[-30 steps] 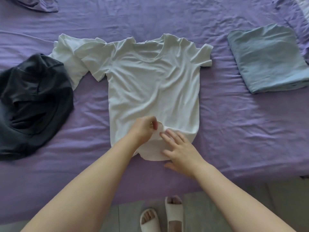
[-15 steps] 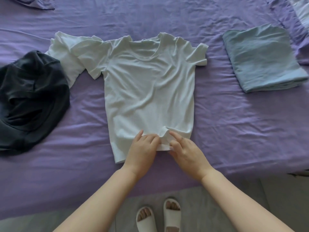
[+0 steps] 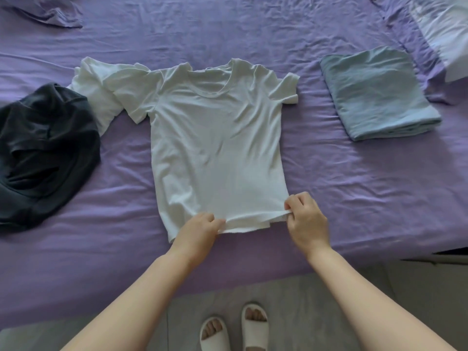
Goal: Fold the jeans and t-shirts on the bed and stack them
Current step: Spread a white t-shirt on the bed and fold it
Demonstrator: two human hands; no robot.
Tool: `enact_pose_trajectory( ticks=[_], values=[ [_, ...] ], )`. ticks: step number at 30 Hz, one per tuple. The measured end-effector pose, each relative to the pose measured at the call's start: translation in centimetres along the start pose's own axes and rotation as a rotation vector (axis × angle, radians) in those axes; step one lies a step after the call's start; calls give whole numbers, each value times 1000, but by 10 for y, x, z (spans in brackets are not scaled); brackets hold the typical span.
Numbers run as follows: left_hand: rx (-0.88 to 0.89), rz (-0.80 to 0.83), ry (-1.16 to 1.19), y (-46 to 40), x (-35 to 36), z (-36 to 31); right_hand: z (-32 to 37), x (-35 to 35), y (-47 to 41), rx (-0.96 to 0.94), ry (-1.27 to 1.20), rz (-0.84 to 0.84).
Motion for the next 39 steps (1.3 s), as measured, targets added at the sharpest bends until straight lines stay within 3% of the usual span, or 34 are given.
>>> enact_pose_trajectory(
  ticks=[3, 7, 10, 16, 22, 26, 29, 31, 35, 37, 39],
  values=[
    [-17, 51, -50, -6, 6, -3, -8, 1, -1, 32, -19, 43],
    [-27, 50, -151, -18, 13, -12, -15, 38, 0, 102, 134, 245],
    [-39, 35, -211, -24, 20, -14, -20, 36, -1, 172, 53, 152],
    [-81, 37, -181, -13, 23, -14, -29, -19, 7, 66, 60, -193],
    [-89, 58, -181, -14, 23, -19, -48, 18, 1, 175, 156, 71],
    [-77, 37, -188, -17, 21, -20, -60, 5, 5, 204, 137, -44],
    [-74, 38, -198, -13, 21, -19, -79, -2, 9, 271, 332, 5],
    [-69, 51, -166, -12, 22, -20, -75, 4, 7, 221, 470, 81],
    [-22, 111, -92, -9, 30, -24, -35, 19, 8, 84, 444, 90],
    [-44, 46, -69, -2, 23, -17, 1, 35, 14, -85, 405, 108],
    [-85, -65, -68, 6, 10, -7, 39, 61, 30, -270, 327, 237]
  ],
)
Point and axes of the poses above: each hand's wrist, its own y-axis away from the middle knuckle, its own x-axis out of the palm, z = x × y, the point moved 10 cm from there along -y, towards the middle knuckle, and after that the axes turned 8 degrees about x, right-handed, at the moved point
